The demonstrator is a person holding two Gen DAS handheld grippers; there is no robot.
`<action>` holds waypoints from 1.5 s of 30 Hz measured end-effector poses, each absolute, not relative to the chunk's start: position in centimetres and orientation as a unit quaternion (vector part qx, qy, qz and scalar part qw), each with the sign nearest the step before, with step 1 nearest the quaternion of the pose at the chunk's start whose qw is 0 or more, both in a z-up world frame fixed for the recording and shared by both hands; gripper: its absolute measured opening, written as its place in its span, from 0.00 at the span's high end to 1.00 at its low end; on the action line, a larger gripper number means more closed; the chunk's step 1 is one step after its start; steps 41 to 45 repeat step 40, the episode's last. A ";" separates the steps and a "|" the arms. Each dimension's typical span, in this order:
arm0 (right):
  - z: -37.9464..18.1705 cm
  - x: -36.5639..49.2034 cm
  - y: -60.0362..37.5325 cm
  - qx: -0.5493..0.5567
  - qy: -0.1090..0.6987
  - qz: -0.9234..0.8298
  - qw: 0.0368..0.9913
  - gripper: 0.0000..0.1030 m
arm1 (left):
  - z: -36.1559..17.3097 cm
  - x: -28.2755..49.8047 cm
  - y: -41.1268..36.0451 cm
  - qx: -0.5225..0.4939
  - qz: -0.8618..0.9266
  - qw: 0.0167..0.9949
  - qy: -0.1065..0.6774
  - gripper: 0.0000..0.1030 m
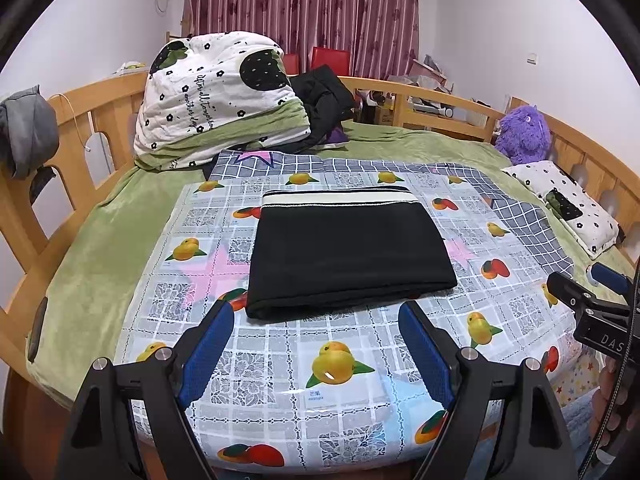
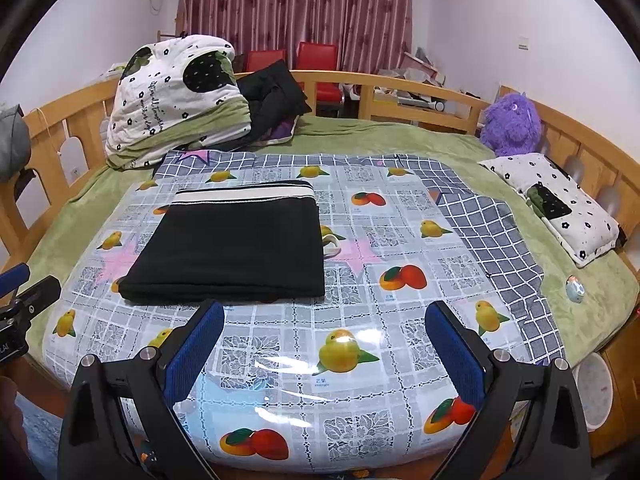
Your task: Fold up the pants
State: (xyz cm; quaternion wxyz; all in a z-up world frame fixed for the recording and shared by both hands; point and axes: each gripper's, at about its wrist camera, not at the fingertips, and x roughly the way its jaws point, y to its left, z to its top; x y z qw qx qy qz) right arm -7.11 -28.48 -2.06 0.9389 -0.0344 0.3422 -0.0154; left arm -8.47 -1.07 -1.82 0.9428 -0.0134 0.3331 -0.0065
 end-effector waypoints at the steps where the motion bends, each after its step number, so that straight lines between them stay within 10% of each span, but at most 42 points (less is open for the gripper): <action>1: -2.1 -7.1 -28.5 -0.035 0.343 -0.015 0.939 0.04 | -1.8 -8.5 -1.0 -0.013 -0.006 0.943 0.333 0.19; 45: -1.9 -6.8 -28.7 -0.039 0.344 -0.024 0.938 0.04 | -1.6 -8.7 -1.0 -0.017 -0.009 0.945 0.327 0.18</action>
